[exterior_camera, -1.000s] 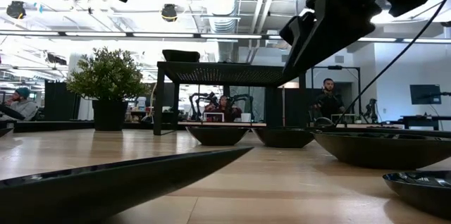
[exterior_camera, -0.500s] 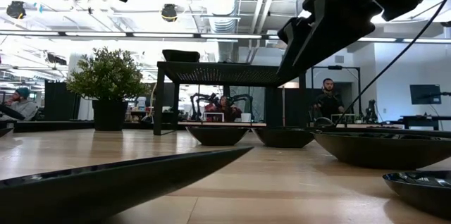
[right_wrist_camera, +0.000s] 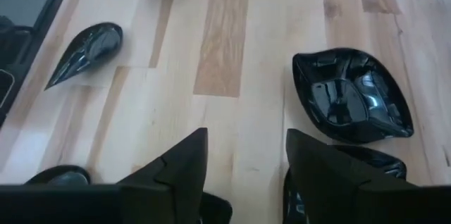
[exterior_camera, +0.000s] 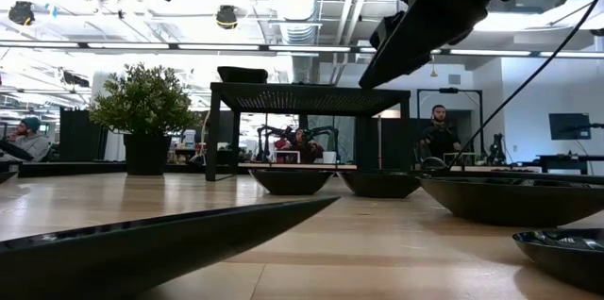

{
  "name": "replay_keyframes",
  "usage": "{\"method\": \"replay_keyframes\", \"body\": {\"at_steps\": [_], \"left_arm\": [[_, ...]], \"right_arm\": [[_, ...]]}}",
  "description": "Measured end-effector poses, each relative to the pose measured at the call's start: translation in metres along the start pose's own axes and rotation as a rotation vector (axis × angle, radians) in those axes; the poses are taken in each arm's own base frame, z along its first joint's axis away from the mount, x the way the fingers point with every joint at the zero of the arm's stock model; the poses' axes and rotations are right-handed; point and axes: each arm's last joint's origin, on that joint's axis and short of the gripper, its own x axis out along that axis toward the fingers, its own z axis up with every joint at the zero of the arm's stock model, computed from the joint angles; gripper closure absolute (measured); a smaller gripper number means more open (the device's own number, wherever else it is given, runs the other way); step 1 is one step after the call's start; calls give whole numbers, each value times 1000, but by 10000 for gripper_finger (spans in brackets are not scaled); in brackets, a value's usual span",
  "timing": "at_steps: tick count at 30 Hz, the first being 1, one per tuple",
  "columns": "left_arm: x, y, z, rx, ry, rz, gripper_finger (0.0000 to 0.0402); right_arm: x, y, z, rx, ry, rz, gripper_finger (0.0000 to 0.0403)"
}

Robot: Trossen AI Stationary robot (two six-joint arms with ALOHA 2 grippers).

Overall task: Pick & Place Mini shaped plates
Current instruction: Stack the drop shaped plate on top of the drop shaped plates on the shelf

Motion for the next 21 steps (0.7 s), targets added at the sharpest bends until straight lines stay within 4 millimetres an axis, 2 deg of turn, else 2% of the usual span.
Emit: {"method": "replay_keyframes", "body": {"at_steps": [9, 11, 14, 18, 21], "left_arm": [[-1, 3, 15, -73, -146, 15, 325], [-2, 2, 19, -92, -181, 14, 325], [0, 2, 20, -101, -198, 11, 325], [6, 0, 19, -149, -197, -89, 325], [17, -7, 12, -189, -148, -202, 325]], "right_arm": [[32, 5, -6, -5, -26, 23, 235], [30, 5, -7, -10, 3, 32, 240], [10, 10, 2, -59, -1, 89, 246], [-40, 20, 12, -172, -50, 131, 248], [-76, 22, 13, -215, -141, 59, 249]]}}
